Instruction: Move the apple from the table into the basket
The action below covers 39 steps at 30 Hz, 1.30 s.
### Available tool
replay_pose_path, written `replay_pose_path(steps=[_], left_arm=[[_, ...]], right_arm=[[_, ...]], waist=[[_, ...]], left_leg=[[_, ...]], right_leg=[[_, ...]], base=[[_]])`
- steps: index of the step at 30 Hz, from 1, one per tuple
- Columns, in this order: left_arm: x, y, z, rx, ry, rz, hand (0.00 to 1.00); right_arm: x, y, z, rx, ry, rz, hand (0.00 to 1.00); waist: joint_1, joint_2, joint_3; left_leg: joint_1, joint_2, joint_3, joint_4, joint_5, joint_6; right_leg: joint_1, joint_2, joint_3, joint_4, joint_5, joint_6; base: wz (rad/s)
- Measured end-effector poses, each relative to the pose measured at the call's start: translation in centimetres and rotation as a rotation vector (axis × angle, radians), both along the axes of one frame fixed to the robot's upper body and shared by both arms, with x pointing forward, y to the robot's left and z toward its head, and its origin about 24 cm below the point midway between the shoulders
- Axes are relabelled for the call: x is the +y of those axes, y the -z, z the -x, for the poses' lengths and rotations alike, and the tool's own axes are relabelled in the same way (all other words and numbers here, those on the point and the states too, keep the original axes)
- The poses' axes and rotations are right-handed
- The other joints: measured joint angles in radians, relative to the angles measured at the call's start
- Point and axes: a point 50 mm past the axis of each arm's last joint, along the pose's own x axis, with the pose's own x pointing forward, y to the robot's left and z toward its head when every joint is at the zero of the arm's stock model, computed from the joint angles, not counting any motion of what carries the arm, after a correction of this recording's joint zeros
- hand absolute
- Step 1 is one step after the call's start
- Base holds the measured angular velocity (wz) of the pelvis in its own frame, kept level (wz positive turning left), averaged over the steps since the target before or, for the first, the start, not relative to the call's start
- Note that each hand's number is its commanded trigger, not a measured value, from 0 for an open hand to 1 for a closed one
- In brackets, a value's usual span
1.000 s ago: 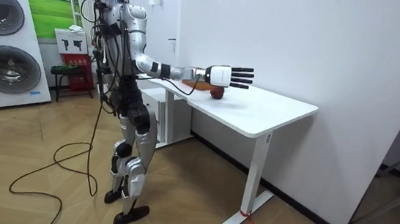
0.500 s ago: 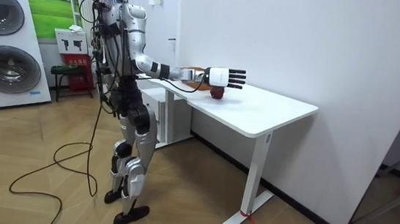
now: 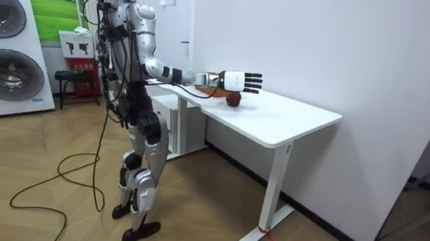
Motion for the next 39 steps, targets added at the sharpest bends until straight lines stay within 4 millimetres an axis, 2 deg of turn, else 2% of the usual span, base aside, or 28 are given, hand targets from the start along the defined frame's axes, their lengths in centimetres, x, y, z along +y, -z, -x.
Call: replay_pose_path(steps=[9,16,23,29,31,32,33,39], left_arm=[[-0.4,0.1,0.1,0.014,0.026,0.014,0.0],[-0.3,0.1,0.1,0.022,0.034,0.024,0.0],[-0.1,0.0,0.1,0.021,0.035,0.035,0.0],[0.1,-0.1,0.0,0.01,0.04,0.032,0.0],[0.2,-0.1,0.0,0.008,0.042,0.033,0.0],[0.2,-0.1,0.0,0.008,0.043,0.033,0.0],[0.2,-0.1,0.1,0.008,0.043,0.032,0.0],[0.3,-0.1,0.6,0.024,0.038,0.033,0.0]], right_arm=[[0.8,0.3,-0.2,0.018,-0.047,-0.002,0.0],[1.1,2.7,0.4,0.144,-0.116,-0.002,0.0],[1.2,3.0,0.4,0.168,-0.159,0.007,0.0],[1.7,4.7,1.0,0.256,-0.202,-0.004,0.0],[1.8,5.0,1.2,0.275,-0.215,0.011,0.57],[1.8,5.0,1.2,0.275,-0.216,0.012,0.7],[1.8,5.0,1.2,0.278,-0.217,0.011,1.0],[1.1,5.1,1.6,0.298,-0.218,0.03,1.0]], waist=[[0.0,0.001,0.0024],[0.0,-0.002,0.0007],[0.001,0.001,-0.0023],[0.003,-0.002,-0.0048],[0.004,-0.004,-0.0048],[0.004,-0.005,-0.0048],[0.003,-0.006,-0.005],[0.002,-0.009,-0.0057]], left_leg=[[0.003,0.0,-0.004,0.007,0.0,0.0],[-0.002,0.0,-0.006,0.01,0.0,0.0],[-0.004,0.0,-0.004,0.015,0.0,0.0],[0.002,0.0,-0.013,0.014,0.0,0.0],[0.002,-0.001,-0.016,0.017,0.0,0.0],[0.002,-0.001,-0.016,0.017,0.0,0.0],[0.002,-0.001,-0.016,0.018,0.0,0.0],[0.0,-0.001,-0.027,0.02,0.0,0.0]], right_leg=[[0.013,0.0,-0.008,0.0,0.0,0.0],[0.01,-0.001,-0.013,0.0,0.0,0.0],[0.008,-0.001,-0.015,-0.001,0.001,-0.001],[0.013,-0.001,-0.022,-0.002,0.001,-0.001],[0.013,-0.002,-0.026,-0.001,0.001,-0.001],[0.014,-0.002,-0.026,-0.001,0.001,-0.001],[0.014,-0.002,-0.027,0.0,0.001,-0.001],[0.027,-0.003,-0.036,0.0,0.001,-0.001]], base=[[0.01],[0.0],[0.0],[0.02],[0.05],[0.0],[0.0],[0.04]])
